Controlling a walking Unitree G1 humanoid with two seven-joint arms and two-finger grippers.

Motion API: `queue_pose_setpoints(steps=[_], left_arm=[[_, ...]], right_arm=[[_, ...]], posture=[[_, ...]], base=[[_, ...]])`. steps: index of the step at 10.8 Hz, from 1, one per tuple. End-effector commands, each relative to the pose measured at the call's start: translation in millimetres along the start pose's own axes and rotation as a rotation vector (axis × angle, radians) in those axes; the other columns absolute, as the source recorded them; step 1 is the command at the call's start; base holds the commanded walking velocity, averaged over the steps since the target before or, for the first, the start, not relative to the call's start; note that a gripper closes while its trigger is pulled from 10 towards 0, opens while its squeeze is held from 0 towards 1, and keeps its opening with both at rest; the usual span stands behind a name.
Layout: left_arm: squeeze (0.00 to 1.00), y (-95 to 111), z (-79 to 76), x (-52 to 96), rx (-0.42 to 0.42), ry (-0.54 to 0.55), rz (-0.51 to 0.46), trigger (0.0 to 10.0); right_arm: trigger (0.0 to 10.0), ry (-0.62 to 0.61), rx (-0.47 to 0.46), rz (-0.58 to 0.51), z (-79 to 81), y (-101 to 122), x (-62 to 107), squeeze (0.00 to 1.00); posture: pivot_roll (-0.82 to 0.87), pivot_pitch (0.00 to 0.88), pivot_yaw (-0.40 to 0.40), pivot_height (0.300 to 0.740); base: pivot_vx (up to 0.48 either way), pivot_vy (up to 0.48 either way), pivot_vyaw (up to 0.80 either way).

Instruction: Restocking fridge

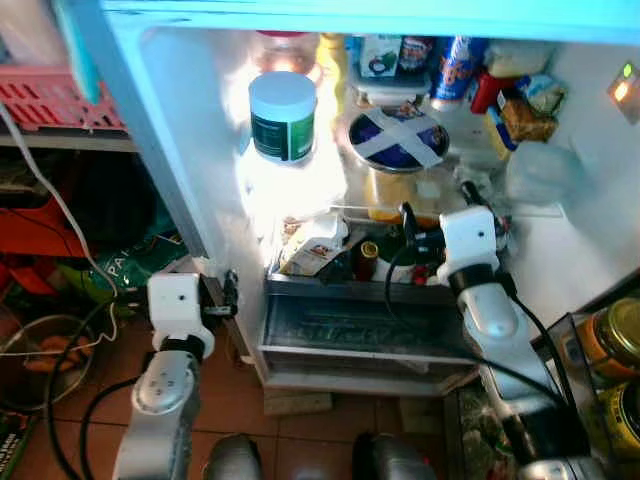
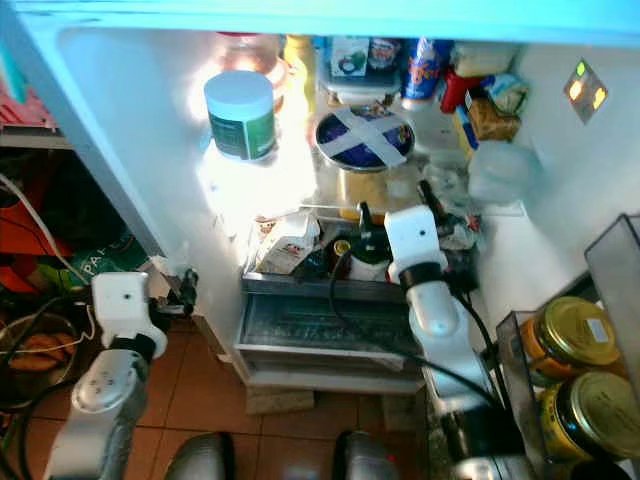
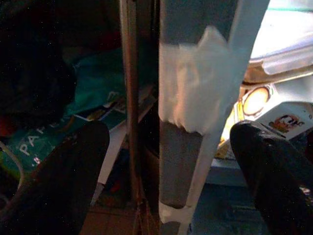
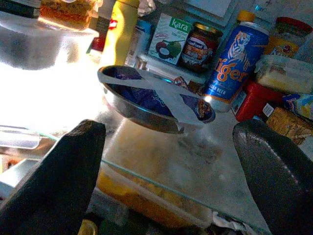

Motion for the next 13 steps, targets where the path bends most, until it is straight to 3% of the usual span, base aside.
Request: queue_pose_setpoints(steps=[1,6,13], left_arm=[[0.00,-2.3,-0.8,-0.8,0.004,0.005,-0.001,10.0],[0.00,-4.2,-7.7,-6.9,0.020,-0.010,-0.014,10.0],[0.00,-2.7,-6.1,-10.2,0.024,0.005,-0.027,10.0]], right_arm=[[10.0,-0.011,-0.010,0.017,-6.4,-1.2,5.2,1.00],[10.0,0.011,-0.066,0.071,7.4,-5.0,13.5,1.00],[10.0,0.011,-0.071,0.088,7.1,-5.9,13.3,1.00]], posture=[[0.04,0.074,-0.019,0.740],[0.02,0.068,-0.019,0.740],[0.02,0.067,-0.019,0.740]], base=[[0.000,0.000,0.00],[-0.109,0.000,0.00],[0.000,0.000,0.00]])
Point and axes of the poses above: a point about 5 cm out from each wrist's last joint towards the gripper, its own x axis pointing back from the gripper into the wrist, its own y axis along the axis of the wrist's last joint, z = x × y, the point moved 4 cm from there along -x, pointing out of the wrist towards the gripper, and after that the axes turned 8 degrees about x, right-handed, at the moved point
